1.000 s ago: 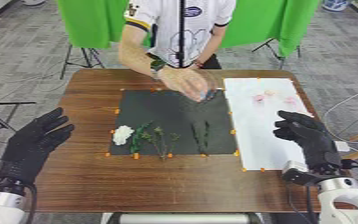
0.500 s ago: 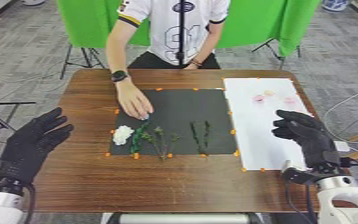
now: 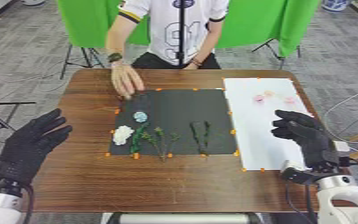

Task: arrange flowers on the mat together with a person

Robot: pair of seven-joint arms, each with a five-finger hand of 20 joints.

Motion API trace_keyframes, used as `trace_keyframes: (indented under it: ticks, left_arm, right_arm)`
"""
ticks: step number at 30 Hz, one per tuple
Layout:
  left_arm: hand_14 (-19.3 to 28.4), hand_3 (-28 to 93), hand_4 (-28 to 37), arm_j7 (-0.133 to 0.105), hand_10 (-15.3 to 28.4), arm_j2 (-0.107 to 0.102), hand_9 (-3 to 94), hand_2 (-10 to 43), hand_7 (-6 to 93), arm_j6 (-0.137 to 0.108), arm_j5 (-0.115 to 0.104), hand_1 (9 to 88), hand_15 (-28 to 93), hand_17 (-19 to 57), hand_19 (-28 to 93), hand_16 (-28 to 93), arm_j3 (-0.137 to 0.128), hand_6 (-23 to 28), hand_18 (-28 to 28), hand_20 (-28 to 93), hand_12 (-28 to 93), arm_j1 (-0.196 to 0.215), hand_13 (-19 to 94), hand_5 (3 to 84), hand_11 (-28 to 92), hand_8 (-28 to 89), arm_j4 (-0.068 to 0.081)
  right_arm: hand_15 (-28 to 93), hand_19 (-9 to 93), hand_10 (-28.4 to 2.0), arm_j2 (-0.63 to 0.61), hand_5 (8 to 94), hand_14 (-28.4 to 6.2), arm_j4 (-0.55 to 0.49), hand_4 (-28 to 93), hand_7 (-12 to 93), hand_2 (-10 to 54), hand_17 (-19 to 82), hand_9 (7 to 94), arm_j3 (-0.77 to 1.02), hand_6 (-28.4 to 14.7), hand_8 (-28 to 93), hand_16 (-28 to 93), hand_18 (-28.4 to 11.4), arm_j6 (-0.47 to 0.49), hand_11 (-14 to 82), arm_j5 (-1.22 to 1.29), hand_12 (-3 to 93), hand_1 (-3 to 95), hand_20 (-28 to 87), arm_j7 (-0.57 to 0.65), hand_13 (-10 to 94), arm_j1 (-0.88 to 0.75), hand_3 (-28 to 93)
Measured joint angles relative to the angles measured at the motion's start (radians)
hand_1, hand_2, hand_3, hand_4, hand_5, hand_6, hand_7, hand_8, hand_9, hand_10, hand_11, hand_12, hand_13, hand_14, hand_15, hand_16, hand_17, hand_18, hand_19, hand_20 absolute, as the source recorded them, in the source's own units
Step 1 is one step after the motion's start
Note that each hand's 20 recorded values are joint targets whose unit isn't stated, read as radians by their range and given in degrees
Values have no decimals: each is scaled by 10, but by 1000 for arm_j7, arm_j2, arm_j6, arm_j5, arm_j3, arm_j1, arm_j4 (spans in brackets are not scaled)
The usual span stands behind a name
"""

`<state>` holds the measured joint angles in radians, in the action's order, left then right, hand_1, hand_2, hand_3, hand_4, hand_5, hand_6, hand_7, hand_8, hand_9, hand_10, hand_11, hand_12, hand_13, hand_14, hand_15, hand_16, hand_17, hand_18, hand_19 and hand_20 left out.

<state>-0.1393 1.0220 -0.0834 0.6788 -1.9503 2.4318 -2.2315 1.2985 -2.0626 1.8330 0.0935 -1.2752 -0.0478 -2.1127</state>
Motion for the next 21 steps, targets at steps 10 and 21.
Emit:
trace_keyframes:
  ticks: [10,21]
  left_arm:
    - [165,710,-252,-2,139,1,334,3,133,-1,0,258,361,-71,486,10,1,61,236,158,142,-1,272,411,207,-76,0]
    - [166,710,-252,-5,140,-2,335,3,133,-3,0,258,361,-71,486,10,-13,61,236,157,142,4,273,411,209,-76,-3]
  right_arm:
    - [515,642,-134,-87,495,-105,37,-248,296,-69,202,530,-25,-29,-131,231,-181,-29,297,-60,263,310,425,-18,476,65,835]
    - [510,637,-122,-264,454,-92,130,-269,331,-88,204,482,-42,-25,-142,227,-177,-188,301,-393,263,329,419,-36,456,165,835]
